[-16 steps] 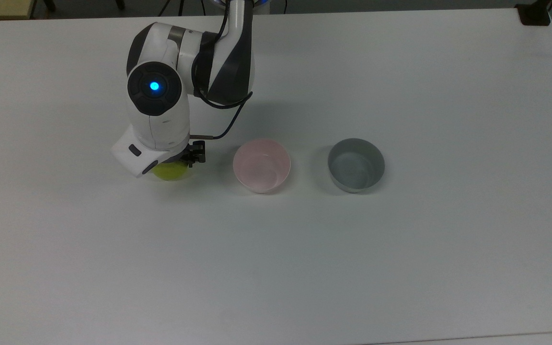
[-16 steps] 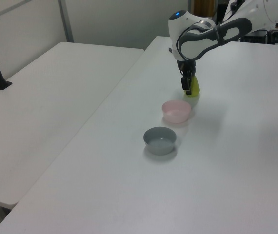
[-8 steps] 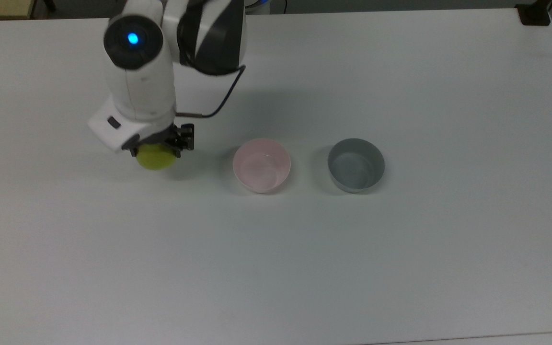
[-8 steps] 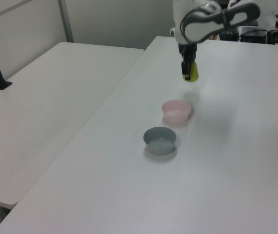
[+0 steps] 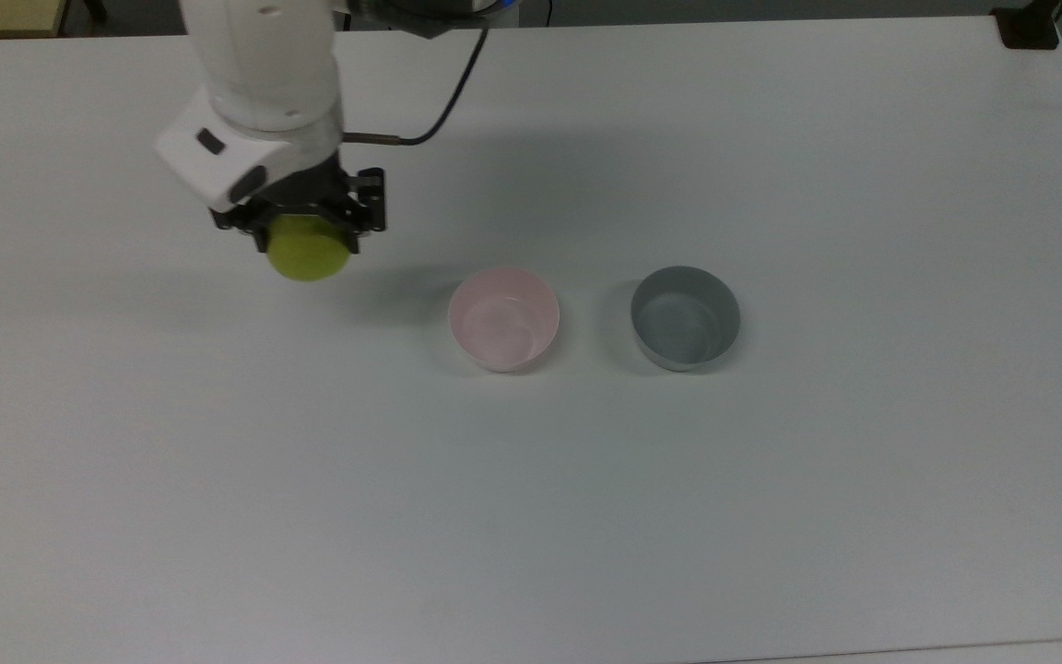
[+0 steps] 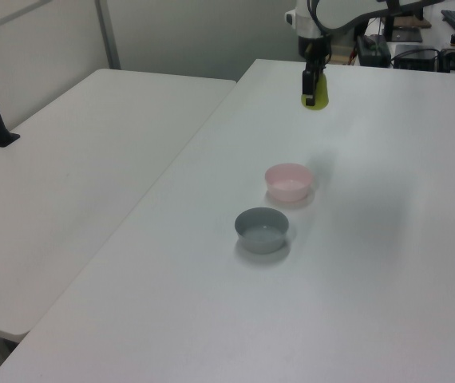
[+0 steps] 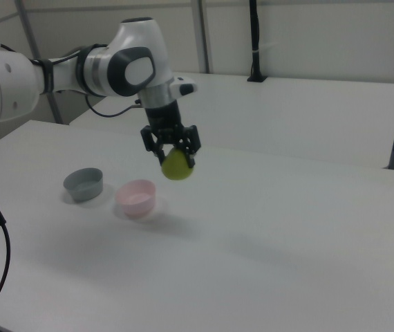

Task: Place the pear in the bowl
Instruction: 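Lift the grasped pear up off the table, then carry the pear over the pink bowl and lower it inside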

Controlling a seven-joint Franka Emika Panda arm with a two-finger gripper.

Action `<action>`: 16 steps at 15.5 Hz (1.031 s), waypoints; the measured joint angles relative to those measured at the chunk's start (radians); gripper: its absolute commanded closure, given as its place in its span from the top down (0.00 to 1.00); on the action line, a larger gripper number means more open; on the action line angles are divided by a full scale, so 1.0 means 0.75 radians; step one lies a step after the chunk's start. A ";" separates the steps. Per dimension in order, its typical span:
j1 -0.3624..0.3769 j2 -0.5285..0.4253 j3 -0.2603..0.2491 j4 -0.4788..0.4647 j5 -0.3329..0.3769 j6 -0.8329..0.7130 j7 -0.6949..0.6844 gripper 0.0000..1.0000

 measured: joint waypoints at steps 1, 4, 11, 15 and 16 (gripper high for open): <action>0.037 0.001 -0.002 -0.002 0.006 0.000 0.010 0.62; 0.194 0.004 -0.004 -0.006 0.008 0.000 0.090 0.63; 0.343 0.049 -0.012 -0.012 0.019 0.000 0.151 0.66; 0.334 0.123 -0.020 -0.023 0.020 0.001 0.151 0.69; 0.333 0.146 -0.020 -0.025 0.020 0.001 0.151 0.73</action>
